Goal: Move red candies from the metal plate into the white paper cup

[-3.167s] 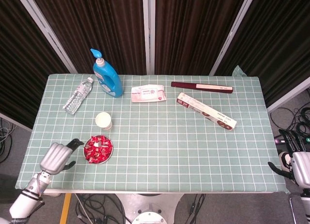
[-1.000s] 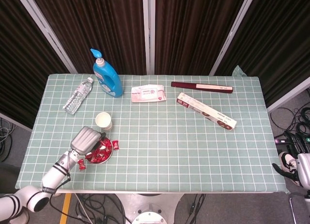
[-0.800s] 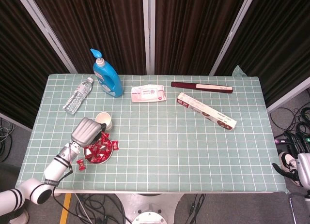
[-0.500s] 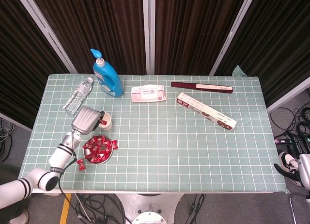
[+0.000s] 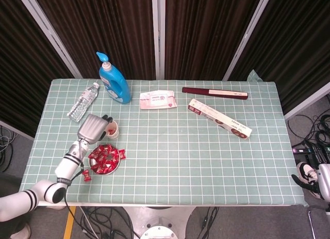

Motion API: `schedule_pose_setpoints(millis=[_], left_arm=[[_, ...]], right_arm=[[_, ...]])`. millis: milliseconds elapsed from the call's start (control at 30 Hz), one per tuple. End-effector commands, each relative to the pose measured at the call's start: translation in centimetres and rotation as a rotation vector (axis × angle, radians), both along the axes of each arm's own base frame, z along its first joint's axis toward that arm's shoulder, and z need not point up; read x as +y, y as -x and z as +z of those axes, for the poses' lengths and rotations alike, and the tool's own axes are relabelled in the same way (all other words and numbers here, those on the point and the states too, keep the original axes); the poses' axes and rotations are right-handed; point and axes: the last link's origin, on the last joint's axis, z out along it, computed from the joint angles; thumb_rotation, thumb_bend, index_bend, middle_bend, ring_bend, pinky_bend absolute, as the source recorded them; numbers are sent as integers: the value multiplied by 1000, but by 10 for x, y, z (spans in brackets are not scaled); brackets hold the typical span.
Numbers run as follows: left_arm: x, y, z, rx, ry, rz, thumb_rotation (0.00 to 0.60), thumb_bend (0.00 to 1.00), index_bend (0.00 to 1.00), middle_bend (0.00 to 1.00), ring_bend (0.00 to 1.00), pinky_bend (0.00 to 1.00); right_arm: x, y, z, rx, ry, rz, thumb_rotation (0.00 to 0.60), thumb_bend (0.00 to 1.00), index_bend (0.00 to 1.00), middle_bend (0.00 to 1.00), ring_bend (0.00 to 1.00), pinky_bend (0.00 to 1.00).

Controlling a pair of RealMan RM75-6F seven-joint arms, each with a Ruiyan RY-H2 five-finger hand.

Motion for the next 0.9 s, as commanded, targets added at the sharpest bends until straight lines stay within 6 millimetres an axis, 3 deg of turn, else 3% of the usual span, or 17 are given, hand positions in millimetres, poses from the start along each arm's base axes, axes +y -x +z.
schedule_pose_setpoints(millis=[33, 200, 333, 600, 900], left_arm=[[-9, 3, 11, -28, -19, -4, 600, 247, 356, 427, 942, 1000], [-42, 17, 37, -101, -52, -8, 600, 242, 364, 426, 941, 1000], [-74, 38, 47, -97, -40, 17, 600, 242, 425, 454, 942, 1000], [-131, 63, 26, -73, 109, 56, 600, 246, 442, 469, 943, 1000], [-158, 74, 5, -13, 186, -6, 600, 252, 478, 483, 943, 1000]], right_arm=[[-1, -1, 0, -1, 0, 6, 600, 101, 0, 113, 62, 365], [-3, -4, -1, 0, -4, 19, 600, 101, 0, 113, 62, 366], [-4, -5, -2, -2, -7, 26, 600, 101, 0, 113, 62, 367], [-4, -7, -2, -2, -12, 34, 600, 101, 0, 113, 62, 371], [-3, -8, -2, -4, -10, 37, 600, 101, 0, 114, 62, 374]])
